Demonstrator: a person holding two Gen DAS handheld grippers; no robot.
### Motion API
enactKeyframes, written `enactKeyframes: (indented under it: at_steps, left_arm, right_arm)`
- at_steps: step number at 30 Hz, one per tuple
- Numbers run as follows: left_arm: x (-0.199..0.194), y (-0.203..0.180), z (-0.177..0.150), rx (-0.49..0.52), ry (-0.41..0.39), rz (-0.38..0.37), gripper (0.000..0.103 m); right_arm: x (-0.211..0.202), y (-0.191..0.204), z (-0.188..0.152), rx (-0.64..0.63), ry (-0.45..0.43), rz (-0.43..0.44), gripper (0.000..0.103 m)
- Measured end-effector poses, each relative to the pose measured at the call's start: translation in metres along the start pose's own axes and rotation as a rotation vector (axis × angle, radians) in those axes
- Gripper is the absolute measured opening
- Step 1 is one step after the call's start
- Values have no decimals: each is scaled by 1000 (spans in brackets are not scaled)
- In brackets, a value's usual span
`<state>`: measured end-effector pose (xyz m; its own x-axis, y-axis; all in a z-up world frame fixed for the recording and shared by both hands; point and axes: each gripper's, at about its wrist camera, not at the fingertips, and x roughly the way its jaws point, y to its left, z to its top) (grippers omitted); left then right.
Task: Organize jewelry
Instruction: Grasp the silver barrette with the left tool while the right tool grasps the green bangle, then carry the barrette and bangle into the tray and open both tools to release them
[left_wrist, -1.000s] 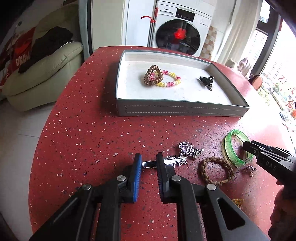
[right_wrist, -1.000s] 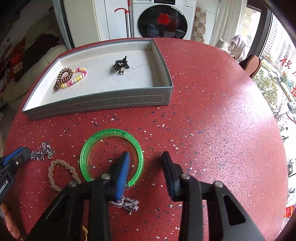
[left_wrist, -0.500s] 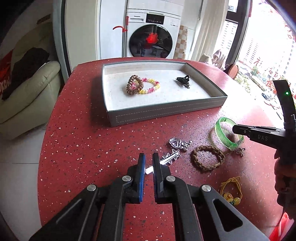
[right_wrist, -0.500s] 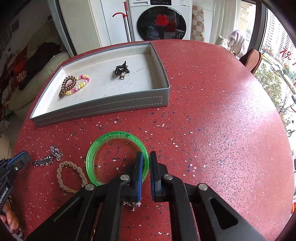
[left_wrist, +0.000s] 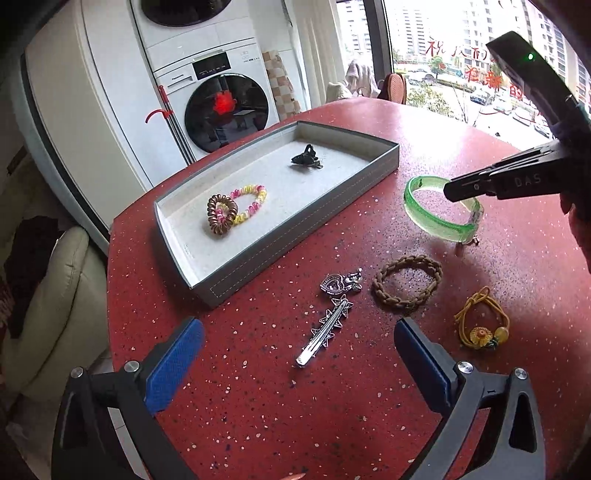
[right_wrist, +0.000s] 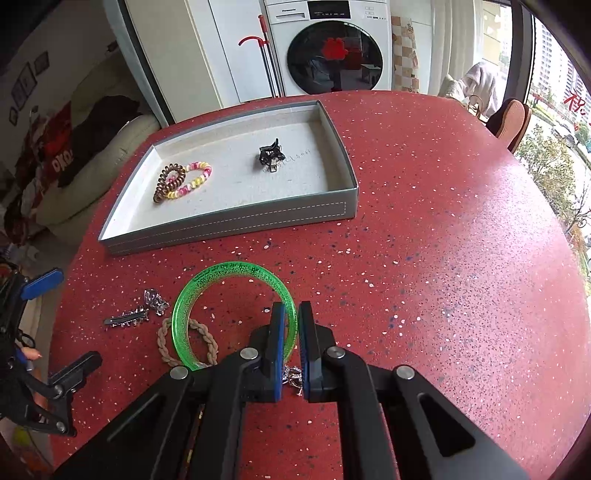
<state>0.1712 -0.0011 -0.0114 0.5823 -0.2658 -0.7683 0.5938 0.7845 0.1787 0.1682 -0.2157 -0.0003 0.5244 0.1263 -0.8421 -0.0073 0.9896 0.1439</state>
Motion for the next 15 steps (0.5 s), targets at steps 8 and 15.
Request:
enactKeyframes:
  at_steps: [8,15]
  left_arm:
    - [31,-8,0,62,110,-164,64]
    - [26,-15,-6,54,115,-230,35]
  right_arm:
    - [-13,7,-5,-4,-10,20,8]
    - [-20,8,-6,-4,-22,26,8]
